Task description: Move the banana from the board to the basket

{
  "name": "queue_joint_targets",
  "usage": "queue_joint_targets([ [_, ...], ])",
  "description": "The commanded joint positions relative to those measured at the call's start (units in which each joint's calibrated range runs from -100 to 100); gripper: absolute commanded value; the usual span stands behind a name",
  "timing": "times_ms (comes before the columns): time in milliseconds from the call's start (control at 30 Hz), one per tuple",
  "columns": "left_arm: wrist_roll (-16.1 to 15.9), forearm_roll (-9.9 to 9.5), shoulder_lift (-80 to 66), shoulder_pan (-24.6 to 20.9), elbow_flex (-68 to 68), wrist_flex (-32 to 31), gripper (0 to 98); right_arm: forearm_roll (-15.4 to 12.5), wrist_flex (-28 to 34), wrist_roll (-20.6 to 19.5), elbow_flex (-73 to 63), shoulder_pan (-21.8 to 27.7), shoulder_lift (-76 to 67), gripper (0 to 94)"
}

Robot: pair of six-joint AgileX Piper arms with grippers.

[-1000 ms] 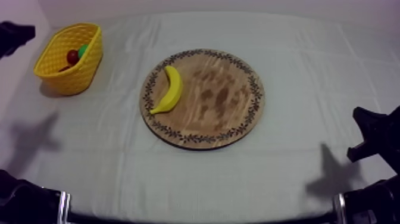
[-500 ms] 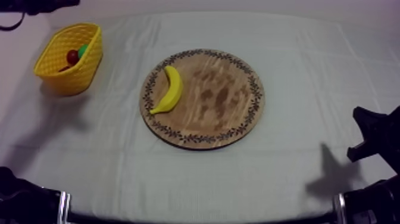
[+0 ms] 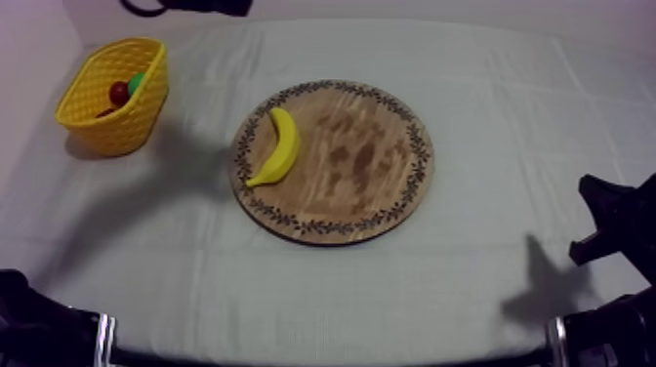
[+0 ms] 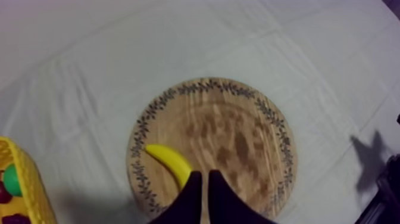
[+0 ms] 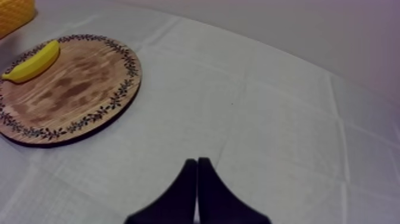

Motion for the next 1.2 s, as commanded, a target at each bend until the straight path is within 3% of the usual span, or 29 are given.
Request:
queue_joint_targets([
  [0, 1.4, 0.02, 3.8, 0.4, -2.7, 1.0, 6.2, 0.0, 0.0, 0.0, 0.0, 0.0, 0.0, 0.3],
  [233, 6.0, 0.02, 9.3, 0.6, -7.4, 6.6, 20.5, 0.0, 0.0, 0.0, 0.0, 0.0, 0.0, 0.3],
  [467, 10.0, -0.07, 12.9, 0.6, -10.9, 13.8, 66.9, 0.0, 0.0, 0.0, 0.0, 0.0, 0.0, 0.3],
  [567, 11.4, -0.03, 14.0, 0.4, -12.8, 17.2, 78.9, 0.0, 0.0, 0.0, 0.0, 0.0, 0.0, 0.3],
  [800, 13.3, 0.28, 17.1, -0.1, -14.6, 21.6, 85.9, 0.0, 0.0, 0.0, 0.0, 0.0, 0.0, 0.3],
  [1167, 13.7, 1.29, 24.6, -1.2, -12.4, 22.3, 89.3, 0.0, 0.0, 0.0, 0.0, 0.0, 0.0, 0.3],
])
